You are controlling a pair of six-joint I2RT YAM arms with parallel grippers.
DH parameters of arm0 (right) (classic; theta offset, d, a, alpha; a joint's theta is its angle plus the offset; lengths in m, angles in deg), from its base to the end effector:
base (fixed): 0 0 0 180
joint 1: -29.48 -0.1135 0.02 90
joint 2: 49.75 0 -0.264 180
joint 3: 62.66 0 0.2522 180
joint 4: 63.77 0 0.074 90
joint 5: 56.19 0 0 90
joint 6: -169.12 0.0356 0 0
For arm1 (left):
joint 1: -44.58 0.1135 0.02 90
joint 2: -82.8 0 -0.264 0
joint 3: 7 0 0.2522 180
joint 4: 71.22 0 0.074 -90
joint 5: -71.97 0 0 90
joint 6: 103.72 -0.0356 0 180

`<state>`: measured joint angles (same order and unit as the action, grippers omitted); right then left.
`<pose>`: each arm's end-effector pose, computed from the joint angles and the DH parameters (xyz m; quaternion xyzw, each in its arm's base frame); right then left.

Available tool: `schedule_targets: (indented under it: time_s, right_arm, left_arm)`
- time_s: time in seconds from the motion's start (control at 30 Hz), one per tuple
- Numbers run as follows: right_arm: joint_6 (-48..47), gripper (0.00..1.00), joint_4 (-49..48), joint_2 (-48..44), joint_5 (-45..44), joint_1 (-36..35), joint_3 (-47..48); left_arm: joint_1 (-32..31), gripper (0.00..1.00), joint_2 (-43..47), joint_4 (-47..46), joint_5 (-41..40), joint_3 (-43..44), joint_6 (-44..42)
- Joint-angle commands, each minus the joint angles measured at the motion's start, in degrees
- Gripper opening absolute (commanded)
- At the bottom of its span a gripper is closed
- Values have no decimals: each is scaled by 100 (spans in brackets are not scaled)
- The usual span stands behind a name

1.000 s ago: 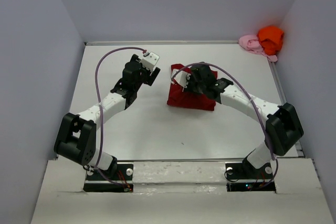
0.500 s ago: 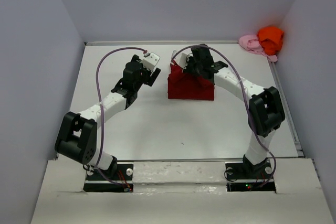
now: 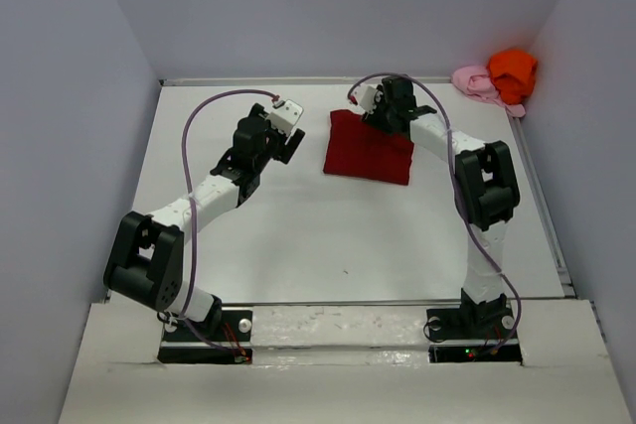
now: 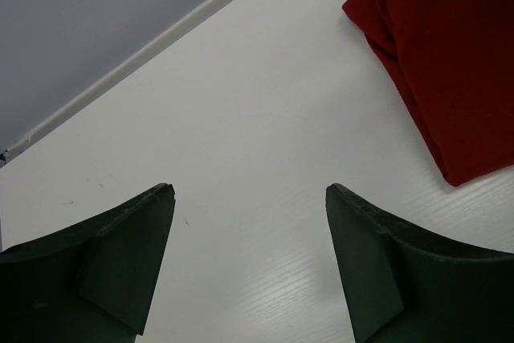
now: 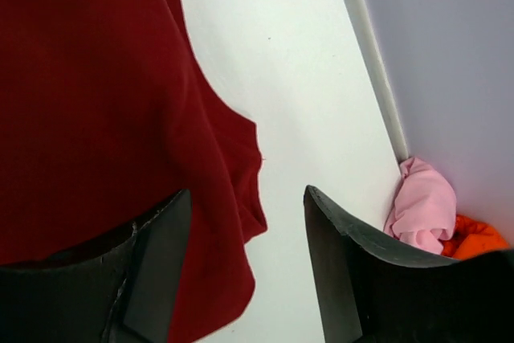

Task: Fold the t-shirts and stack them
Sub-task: Fold the tshirt

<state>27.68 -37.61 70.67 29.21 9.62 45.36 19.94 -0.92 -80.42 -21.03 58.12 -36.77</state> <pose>0.4577 0.1623 0.2188 -0.5105 0.7416 -0.1528 0.4074 0.3082 -0.1393 0.2776 0.2927 0.7042 0.0110 0.6468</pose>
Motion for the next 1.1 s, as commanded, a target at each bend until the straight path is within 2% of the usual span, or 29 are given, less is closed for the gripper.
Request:
schedule_targets:
  time_s: [0.0, 0.4, 0.6, 0.77, 1.07]
  right_arm:
    - [11, 64, -449, -370, -67, -97, -47]
    - [55, 62, -810, -765, -410, -45, -979]
    - [29, 62, -801, -871, -524, 271, -1164]
    - [37, 62, -801, -451, -524, 658, -734]
    - [143, 61, -792, 666, -595, 659, 224]
  left_arm:
    - [30, 89, 40, -253, 116, 33, 20]
    - [30, 89, 14, -200, 230, 33, 55]
    - [30, 89, -12, -191, 274, 68, 64]
    - [30, 89, -39, -165, 458, 68, 81]
    - [39, 89, -12, -130, 511, 59, 90]
